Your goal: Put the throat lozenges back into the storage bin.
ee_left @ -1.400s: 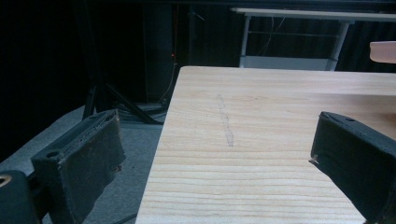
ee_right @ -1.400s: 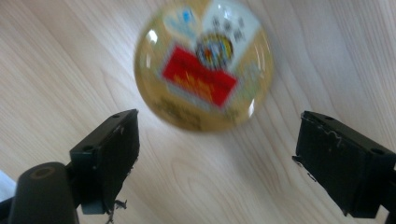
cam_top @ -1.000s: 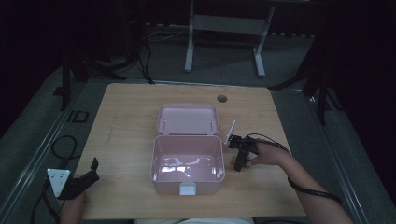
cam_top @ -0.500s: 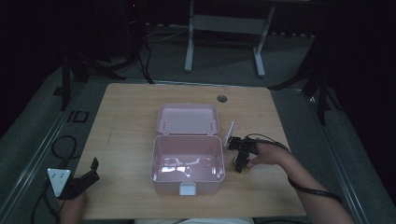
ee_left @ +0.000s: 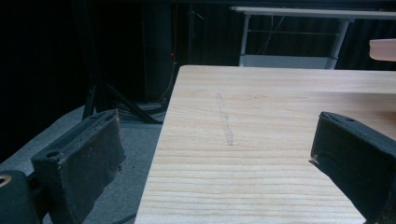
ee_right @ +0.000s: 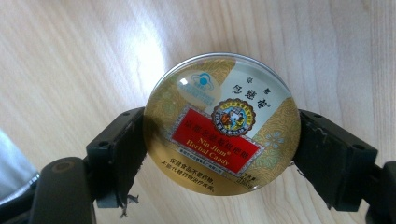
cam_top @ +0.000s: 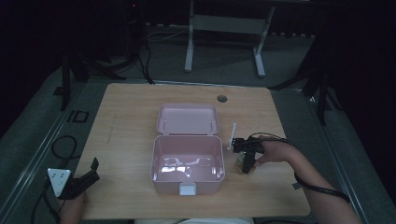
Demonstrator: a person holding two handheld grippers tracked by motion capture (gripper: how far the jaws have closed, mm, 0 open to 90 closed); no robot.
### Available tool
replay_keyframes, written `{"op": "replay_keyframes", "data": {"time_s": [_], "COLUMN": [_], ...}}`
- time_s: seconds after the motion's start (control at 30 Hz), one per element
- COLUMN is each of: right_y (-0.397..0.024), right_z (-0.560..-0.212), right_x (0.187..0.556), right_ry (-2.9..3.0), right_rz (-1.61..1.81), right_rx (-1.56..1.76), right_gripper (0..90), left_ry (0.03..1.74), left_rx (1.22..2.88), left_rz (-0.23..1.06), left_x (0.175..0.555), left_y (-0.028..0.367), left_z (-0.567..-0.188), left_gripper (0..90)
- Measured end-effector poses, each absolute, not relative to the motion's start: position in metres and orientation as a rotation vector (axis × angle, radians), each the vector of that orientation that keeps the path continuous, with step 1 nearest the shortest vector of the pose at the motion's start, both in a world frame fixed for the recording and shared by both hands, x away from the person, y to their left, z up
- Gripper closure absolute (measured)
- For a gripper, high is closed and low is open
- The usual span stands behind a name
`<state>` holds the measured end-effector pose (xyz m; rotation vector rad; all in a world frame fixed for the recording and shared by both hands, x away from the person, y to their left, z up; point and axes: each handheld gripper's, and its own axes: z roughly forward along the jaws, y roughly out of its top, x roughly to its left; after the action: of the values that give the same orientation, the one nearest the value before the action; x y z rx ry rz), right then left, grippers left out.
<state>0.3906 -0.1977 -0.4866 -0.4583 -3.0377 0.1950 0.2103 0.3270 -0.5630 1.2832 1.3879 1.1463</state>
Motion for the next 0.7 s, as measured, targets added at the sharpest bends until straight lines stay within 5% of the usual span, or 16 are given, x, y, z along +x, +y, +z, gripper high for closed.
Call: {"op": "replay_keyframes", "data": {"time_s": [0.7], "right_y": [-0.198], "right_z": [-0.466], "right_x": [0.354], "right_ry": [-3.094], "right_rz": [0.224], "right_rx": [0.025], "right_gripper": [20.4], "left_ry": [1.391], "left_rx": [1.286], "left_rz": [1.147], "left_x": [0.211], "left_y": [0.327], "left_z": [-0.563], "left_gripper": [3.0]}}
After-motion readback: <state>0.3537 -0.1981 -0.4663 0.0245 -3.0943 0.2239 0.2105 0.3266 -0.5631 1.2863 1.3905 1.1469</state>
